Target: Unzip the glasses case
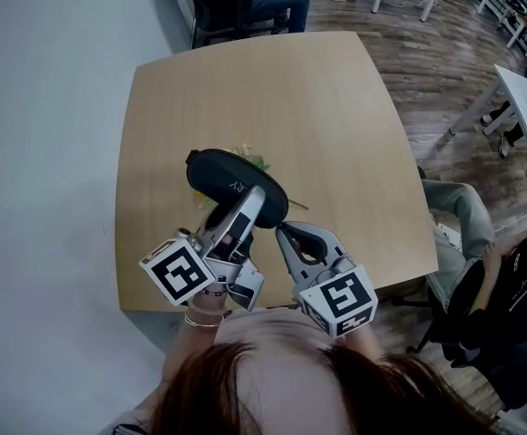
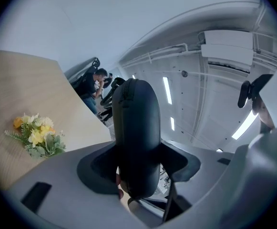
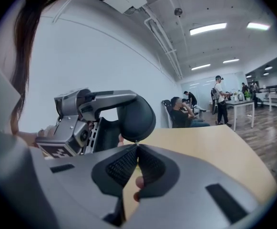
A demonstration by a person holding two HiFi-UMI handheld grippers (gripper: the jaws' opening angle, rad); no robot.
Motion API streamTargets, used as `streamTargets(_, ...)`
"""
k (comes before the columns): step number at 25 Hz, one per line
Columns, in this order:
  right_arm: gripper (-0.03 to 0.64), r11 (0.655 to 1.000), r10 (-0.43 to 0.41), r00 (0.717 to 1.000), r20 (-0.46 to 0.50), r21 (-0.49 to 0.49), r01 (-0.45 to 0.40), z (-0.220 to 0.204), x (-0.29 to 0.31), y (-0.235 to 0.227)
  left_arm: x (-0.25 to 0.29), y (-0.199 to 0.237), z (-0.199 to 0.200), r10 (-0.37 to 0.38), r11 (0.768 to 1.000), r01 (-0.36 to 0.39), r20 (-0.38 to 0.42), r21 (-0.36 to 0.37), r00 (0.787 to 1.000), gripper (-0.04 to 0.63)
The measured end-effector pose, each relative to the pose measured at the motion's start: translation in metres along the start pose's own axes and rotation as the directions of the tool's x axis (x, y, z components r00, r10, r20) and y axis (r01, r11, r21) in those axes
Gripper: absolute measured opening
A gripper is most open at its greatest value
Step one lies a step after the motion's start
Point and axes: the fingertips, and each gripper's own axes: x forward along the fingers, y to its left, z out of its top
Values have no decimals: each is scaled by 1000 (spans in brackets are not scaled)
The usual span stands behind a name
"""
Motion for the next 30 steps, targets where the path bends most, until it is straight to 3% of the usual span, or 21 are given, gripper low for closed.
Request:
streamTargets(9, 17, 999, 13, 999, -38, -36, -14, -6, 8, -7, -1, 5, -1, 42, 995, -40, -24, 88, 999, 264)
streamTargets(17, 17, 997, 22, 996, -84, -66, -27, -14, 14, -8, -3, 13, -6, 78, 989, -65, -96, 135, 992, 264)
streamTargets(30, 17, 995, -1, 995, -102, -99, -9, -21, 13, -11, -3, 14, -17, 77, 980, -40, -192, 193, 978, 264)
